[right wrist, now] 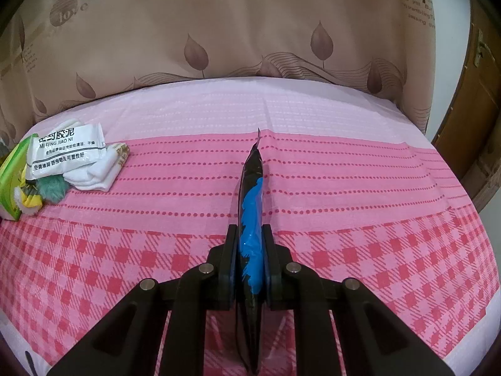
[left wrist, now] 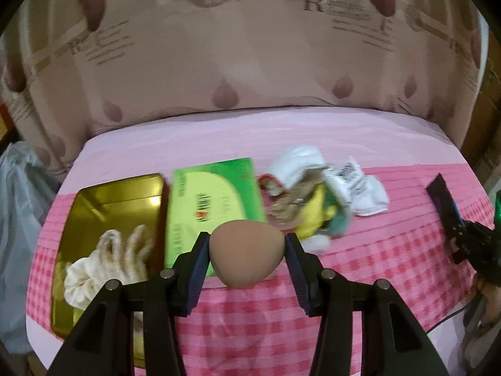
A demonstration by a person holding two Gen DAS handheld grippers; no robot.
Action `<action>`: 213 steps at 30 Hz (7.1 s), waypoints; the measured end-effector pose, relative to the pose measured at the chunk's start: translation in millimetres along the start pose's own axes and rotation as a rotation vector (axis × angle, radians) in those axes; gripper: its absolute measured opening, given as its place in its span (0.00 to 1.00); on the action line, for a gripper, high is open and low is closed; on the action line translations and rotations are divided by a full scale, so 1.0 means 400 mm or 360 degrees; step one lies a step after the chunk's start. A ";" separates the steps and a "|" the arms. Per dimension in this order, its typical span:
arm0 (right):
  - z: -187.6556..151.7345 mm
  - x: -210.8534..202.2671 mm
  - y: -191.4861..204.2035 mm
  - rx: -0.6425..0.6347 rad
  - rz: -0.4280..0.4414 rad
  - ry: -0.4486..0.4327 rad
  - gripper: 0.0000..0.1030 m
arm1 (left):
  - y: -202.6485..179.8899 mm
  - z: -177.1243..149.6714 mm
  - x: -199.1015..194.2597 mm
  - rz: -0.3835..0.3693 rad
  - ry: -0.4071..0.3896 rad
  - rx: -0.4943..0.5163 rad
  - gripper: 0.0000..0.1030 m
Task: Organize soft objects
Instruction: 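Carry the sponge over the gold tin with the left tool, then lower the tan sponge into the gold tin and open the left tool, then carry the black-and-blue pouch into the gold tin and open the right tool, then grasp the white printed packet with the right tool and lift it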
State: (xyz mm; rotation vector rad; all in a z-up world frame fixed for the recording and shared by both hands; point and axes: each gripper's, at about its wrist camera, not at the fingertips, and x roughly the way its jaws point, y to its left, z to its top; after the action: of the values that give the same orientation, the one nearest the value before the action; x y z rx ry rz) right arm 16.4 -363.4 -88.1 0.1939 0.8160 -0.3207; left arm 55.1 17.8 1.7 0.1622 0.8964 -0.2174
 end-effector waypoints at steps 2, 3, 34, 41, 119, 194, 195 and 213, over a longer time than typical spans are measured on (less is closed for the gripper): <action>0.000 -0.001 0.000 0.0003 0.0002 -0.0001 0.12 | 0.026 -0.003 -0.001 0.0025 -0.0004 -0.0018 0.47; 0.000 0.000 0.001 0.0003 0.0001 -0.0001 0.12 | 0.040 -0.004 -0.005 0.0038 -0.0008 -0.0030 0.47; 0.000 0.005 0.009 -0.0041 -0.0022 0.0001 0.12 | 0.468 0.016 0.139 0.0348 0.0182 -0.0405 0.47; 0.000 0.005 0.003 -0.0057 -0.0030 0.0002 0.12 | 0.488 0.005 0.199 0.0353 0.0276 -0.0420 0.48; 0.071 -0.214 0.594 -0.0570 0.0474 -0.0149 0.11 | 0.438 -0.137 -0.044 0.0582 -0.0005 -0.0342 0.59; 0.259 0.067 0.588 -0.0283 0.0076 0.0082 0.49 | 0.546 -0.149 -0.052 0.0615 0.0000 -0.0625 0.59; 0.256 0.071 0.586 -0.0275 0.0077 0.0095 0.49 | 0.547 -0.149 -0.052 0.0614 0.0000 -0.0624 0.59; 0.024 -0.006 0.445 -0.0421 0.0342 0.0138 0.48 | 0.537 -0.152 -0.054 0.0628 -0.0009 -0.0588 0.59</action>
State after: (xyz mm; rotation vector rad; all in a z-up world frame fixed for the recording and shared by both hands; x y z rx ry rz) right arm 84.3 -199.6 -71.6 0.0466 0.9057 -0.0008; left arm 50.9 241.8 -8.1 -0.0077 0.8659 0.3144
